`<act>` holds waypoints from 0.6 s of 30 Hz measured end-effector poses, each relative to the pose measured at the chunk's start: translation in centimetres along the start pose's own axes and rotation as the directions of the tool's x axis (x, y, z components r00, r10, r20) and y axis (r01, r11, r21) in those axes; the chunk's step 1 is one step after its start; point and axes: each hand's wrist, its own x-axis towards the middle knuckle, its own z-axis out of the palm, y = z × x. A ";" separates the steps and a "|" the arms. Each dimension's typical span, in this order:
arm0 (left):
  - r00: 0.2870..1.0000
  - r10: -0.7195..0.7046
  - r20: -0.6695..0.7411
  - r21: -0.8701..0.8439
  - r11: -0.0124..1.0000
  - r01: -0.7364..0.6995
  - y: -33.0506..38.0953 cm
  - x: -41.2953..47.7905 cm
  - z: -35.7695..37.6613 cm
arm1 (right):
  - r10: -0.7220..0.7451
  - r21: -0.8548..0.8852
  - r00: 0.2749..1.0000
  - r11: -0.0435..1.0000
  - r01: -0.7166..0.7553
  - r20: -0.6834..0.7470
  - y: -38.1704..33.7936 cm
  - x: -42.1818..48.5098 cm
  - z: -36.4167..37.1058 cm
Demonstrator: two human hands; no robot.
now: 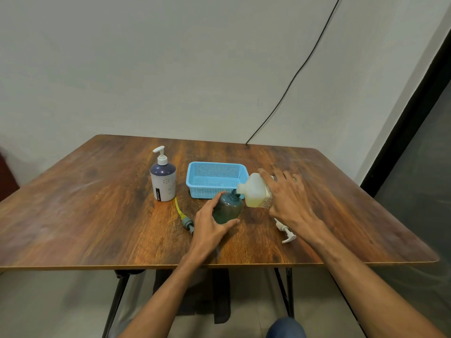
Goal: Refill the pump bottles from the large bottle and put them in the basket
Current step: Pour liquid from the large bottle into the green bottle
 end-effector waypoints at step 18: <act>1.000 -0.003 0.015 -0.017 1.000 0.003 -0.1 0.1 0.1 | 0.002 0.006 1.000 1.000 -0.002 0.013 0.1 0.0 -0.2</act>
